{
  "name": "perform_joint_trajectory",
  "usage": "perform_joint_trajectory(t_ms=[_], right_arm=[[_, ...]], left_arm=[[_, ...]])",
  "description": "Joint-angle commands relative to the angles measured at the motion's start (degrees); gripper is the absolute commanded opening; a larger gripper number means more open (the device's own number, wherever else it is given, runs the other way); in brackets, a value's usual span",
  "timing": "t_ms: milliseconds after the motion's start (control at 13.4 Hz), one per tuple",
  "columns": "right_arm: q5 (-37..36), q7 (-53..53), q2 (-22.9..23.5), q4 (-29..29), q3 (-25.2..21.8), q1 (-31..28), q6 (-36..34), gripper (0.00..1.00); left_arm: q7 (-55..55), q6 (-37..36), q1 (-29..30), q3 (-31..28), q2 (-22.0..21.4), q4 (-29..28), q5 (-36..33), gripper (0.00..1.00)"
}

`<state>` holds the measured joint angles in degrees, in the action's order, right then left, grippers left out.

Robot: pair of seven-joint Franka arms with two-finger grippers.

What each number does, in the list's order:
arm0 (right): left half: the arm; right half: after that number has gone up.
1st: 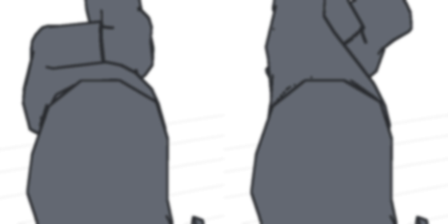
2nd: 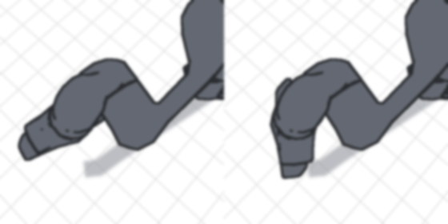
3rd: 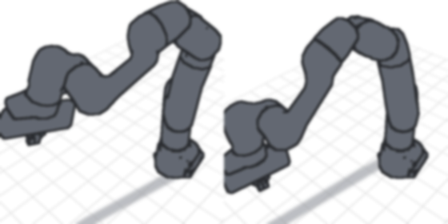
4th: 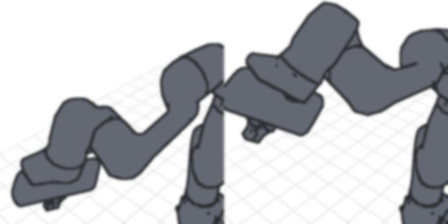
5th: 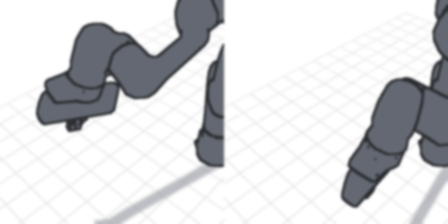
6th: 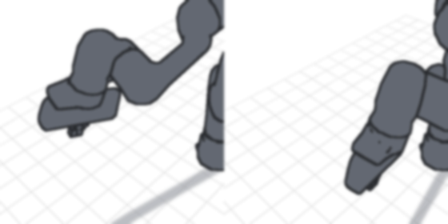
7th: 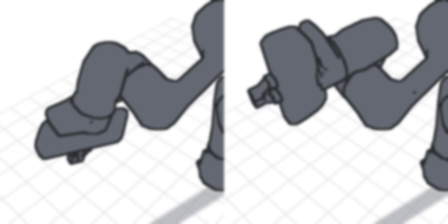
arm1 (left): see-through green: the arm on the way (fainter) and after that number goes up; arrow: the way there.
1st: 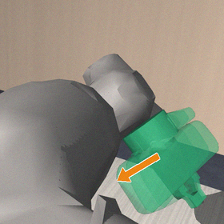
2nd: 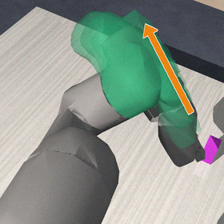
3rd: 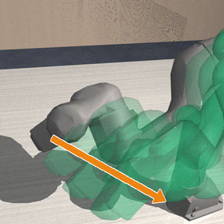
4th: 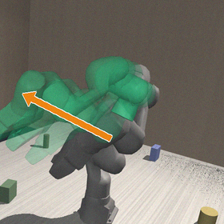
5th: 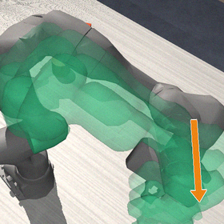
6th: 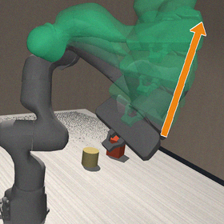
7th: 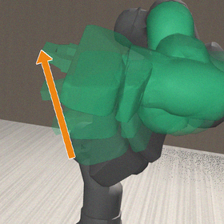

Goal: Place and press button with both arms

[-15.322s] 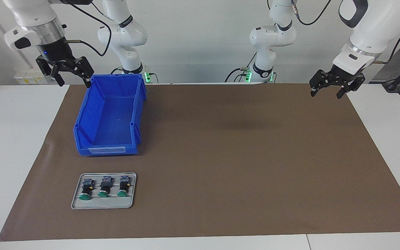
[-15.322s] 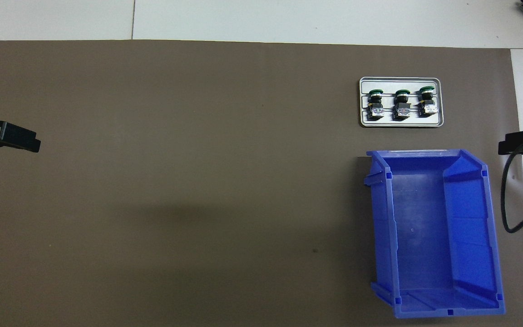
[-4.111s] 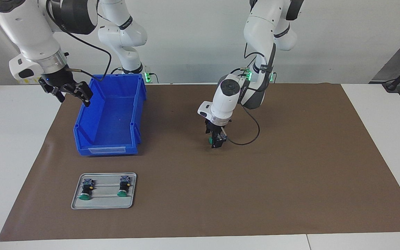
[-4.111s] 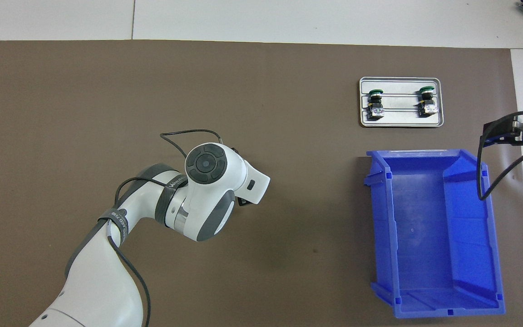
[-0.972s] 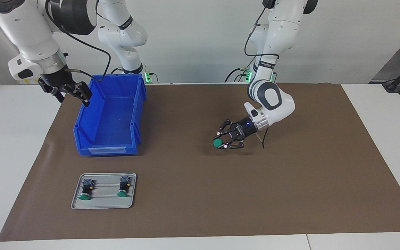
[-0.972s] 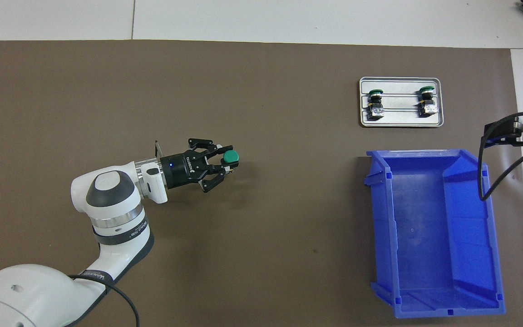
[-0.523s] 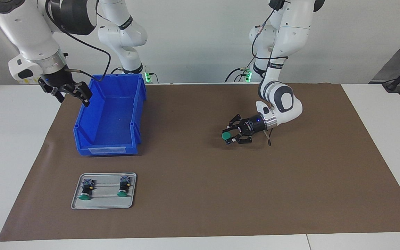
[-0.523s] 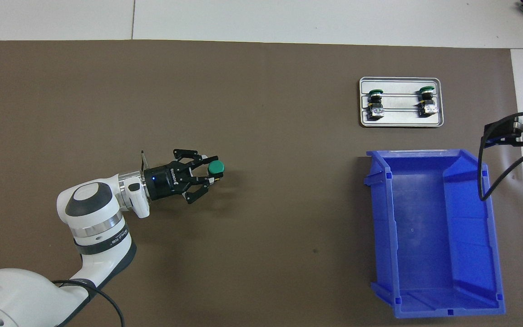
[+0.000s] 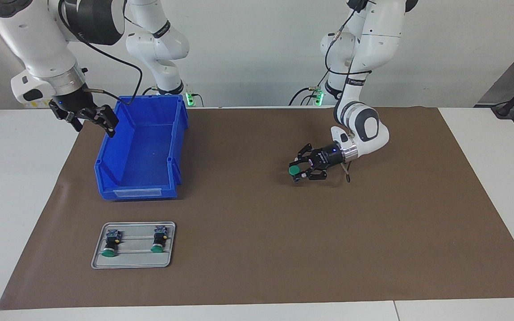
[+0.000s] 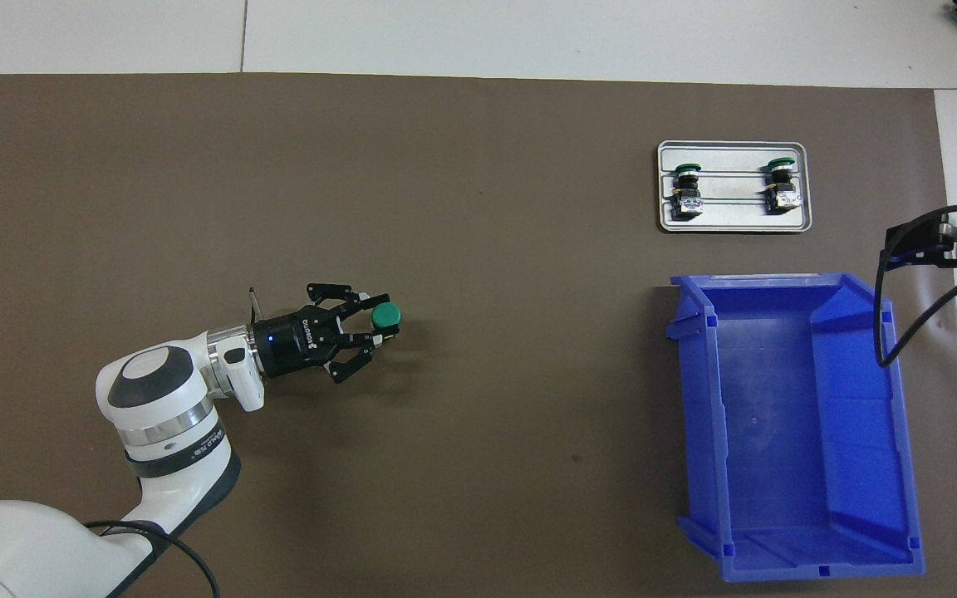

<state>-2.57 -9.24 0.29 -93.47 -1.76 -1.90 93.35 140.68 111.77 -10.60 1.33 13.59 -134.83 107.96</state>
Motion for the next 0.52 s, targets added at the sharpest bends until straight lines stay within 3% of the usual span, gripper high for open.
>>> perform_joint_trajectory(t_ms=[0,75,149,448], right_arm=[[-0.59,1.25,-1.6,-1.89,0.36,-0.56,0.7,1.0],[-0.59,1.25,-1.6,-1.89,0.36,-0.56,0.7,1.0],[-0.68,1.25,-1.6,-1.89,0.27,-0.65,0.7,1.0],[-0.68,1.25,-1.6,-1.89,0.27,-0.56,0.7,1.0]], left_arm=[[1.61,-1.38,0.84,0.08,-1.99,-2.36,0.94,0.58],[-0.14,-1.64,3.56,-0.01,-1.99,-1.67,-0.89,0.63],[1.61,-1.2,0.84,-0.01,-1.99,-2.8,0.77,0.58],[1.17,-1.29,1.89,-0.01,-2.08,-2.81,0.41,0.58]])
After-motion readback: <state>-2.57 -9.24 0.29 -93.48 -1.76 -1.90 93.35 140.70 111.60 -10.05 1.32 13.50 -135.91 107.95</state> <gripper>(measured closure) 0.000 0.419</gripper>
